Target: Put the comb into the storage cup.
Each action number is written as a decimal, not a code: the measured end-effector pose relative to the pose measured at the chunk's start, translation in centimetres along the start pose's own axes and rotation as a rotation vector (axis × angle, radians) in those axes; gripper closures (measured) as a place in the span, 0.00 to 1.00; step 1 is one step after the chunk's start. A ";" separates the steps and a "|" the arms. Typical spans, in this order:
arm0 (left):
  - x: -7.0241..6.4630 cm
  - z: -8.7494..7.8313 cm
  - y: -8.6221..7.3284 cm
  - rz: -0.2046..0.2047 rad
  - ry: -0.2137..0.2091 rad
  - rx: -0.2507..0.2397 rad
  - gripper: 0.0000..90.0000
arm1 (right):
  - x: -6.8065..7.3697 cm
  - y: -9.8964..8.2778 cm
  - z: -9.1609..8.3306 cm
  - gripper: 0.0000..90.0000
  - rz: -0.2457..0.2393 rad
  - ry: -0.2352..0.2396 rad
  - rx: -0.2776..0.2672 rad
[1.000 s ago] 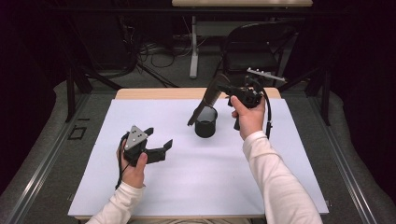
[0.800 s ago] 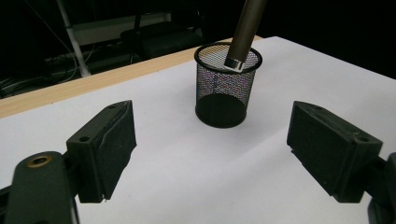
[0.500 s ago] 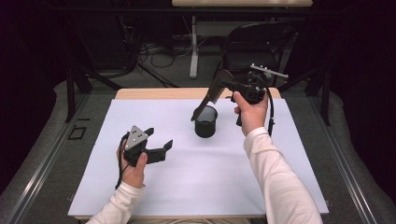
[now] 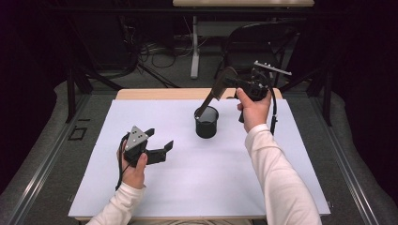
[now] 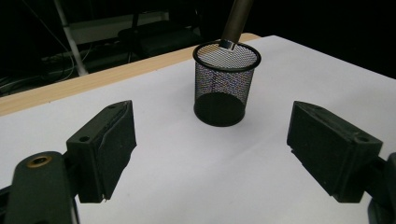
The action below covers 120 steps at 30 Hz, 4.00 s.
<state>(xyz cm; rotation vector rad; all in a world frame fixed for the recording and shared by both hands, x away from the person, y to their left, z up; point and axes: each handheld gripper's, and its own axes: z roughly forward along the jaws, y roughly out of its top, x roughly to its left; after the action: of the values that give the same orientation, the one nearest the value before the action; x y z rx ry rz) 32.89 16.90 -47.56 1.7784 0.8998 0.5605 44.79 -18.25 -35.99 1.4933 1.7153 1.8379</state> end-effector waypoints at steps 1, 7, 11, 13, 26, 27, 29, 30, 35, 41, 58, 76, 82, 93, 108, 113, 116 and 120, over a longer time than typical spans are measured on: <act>0.0 0.0 0.0 -0.001 0.000 0.000 0.18 | -0.1 0.0 0.0 0.97 0.001 -0.006 0.002; 0.0 0.0 0.0 -0.003 -0.001 -0.001 0.18 | -0.8 0.1 0.0 0.97 0.008 -0.027 -0.003; 0.1 0.0 -0.1 -0.003 -0.003 0.000 0.18 | -1.1 0.2 -0.1 0.97 0.011 -0.035 -0.005; 0.1 0.0 0.0 -0.002 -0.004 0.002 0.18 | -1.2 0.2 -0.1 0.97 0.008 -0.044 -0.007; 0.1 0.0 -0.1 -0.003 -0.008 -0.002 0.18 | -1.8 0.1 0.5 0.97 0.004 -0.075 0.001; 0.1 0.0 -0.1 -0.002 -0.008 -0.001 0.18 | -1.9 0.1 0.5 0.97 0.006 -0.075 0.001; 0.1 0.0 -0.1 -0.003 -0.009 0.001 0.18 | -1.9 0.0 0.6 0.97 0.003 -0.078 0.002; 0.1 0.0 -0.1 -0.002 -0.008 0.001 0.18 | -2.0 0.0 0.7 0.97 0.000 -0.082 0.004; 0.2 0.0 -0.1 -0.003 -0.007 0.001 0.18 | -2.2 -0.3 1.1 0.97 -0.001 -0.083 0.009; 0.2 0.0 -0.1 -0.003 -0.007 0.001 0.18 | -2.5 -0.8 1.6 0.97 -0.002 -0.094 0.021; 0.2 0.0 -0.1 -0.002 -0.007 0.002 0.18 | -3.8 -2.4 2.7 0.97 0.023 -0.106 0.039; 0.2 0.0 -0.1 0.001 -0.007 0.006 0.18 | -4.4 -3.9 3.6 0.97 0.030 -0.120 0.065; 0.2 0.0 -0.1 0.001 -0.005 0.005 0.18 | -4.5 -4.4 3.9 0.97 0.033 -0.119 0.073; 0.3 0.0 -0.1 -0.001 -0.007 0.003 0.18 | -4.6 -5.2 4.5 0.97 0.031 -0.120 0.089; 0.2 0.0 -0.2 0.002 -0.007 0.008 0.18 | -4.8 -6.0 5.2 0.97 0.025 -0.129 0.101; 0.2 0.0 -0.2 0.003 -0.007 0.009 0.18 | -4.8 -6.2 5.3 0.97 0.022 -0.132 0.104; 0.3 0.0 -0.2 0.002 -0.007 0.009 0.18 | -4.9 -6.2 5.3 0.97 0.026 -0.133 0.103; 0.2 0.0 -0.2 0.001 -0.006 0.010 0.18 | -5.0 -6.2 5.3 0.97 0.029 -0.131 0.100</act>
<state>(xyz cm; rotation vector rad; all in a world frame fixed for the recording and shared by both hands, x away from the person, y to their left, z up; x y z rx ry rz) 32.99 17.12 -47.76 1.7891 0.8990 0.5520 48.28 -16.77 -44.80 1.6459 1.7552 1.6496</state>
